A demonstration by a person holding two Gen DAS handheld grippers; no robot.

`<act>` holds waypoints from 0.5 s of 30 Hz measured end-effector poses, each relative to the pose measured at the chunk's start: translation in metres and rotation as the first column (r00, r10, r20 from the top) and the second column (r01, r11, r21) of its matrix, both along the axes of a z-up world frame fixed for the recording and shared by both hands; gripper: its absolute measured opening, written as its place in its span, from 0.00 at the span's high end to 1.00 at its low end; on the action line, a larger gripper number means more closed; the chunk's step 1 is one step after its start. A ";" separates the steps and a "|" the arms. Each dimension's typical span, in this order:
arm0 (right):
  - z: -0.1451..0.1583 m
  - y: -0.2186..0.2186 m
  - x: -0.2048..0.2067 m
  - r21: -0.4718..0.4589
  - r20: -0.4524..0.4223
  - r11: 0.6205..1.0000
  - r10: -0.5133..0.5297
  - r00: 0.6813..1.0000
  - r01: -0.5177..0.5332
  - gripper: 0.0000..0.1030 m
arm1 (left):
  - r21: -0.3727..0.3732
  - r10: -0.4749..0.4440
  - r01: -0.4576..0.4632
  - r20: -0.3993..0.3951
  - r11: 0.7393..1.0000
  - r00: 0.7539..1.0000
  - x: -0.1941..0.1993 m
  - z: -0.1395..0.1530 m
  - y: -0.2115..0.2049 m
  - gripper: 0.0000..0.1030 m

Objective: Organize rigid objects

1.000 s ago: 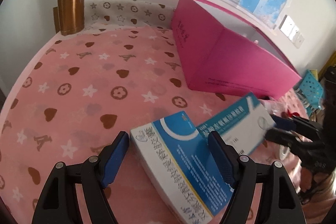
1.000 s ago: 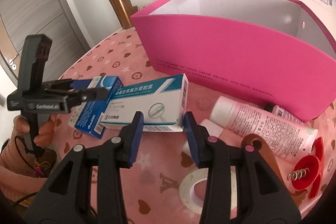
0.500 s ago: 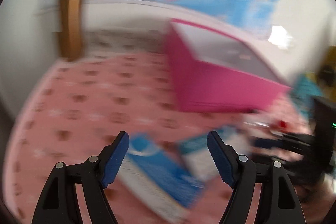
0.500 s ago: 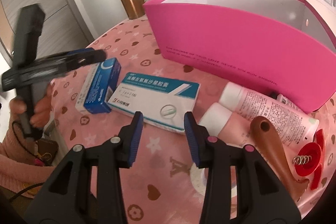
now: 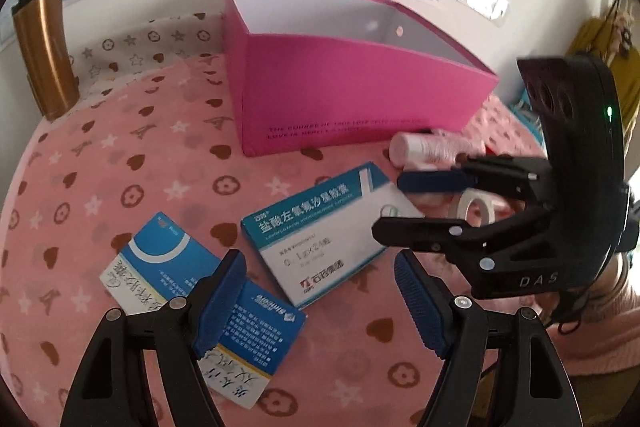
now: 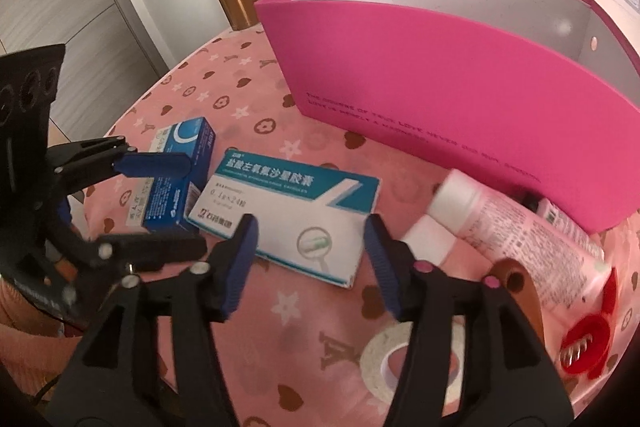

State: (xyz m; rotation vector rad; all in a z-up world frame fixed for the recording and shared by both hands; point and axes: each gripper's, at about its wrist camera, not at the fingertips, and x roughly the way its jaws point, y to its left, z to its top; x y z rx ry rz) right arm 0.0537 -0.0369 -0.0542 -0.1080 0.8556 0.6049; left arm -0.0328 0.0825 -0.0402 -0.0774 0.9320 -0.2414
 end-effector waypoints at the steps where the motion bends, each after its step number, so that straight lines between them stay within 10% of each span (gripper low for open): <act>1: 0.000 0.001 0.001 -0.004 0.002 1.000 -0.003 1.000 0.003 0.41 | 0.012 0.001 -0.001 -0.005 1.000 1.000 -0.002 0.001 0.000 0.25; 15: 0.010 0.008 -0.026 0.141 0.000 0.984 0.112 0.994 -0.110 0.41 | 0.004 0.131 -0.132 0.018 0.991 0.991 -0.006 0.013 0.059 0.25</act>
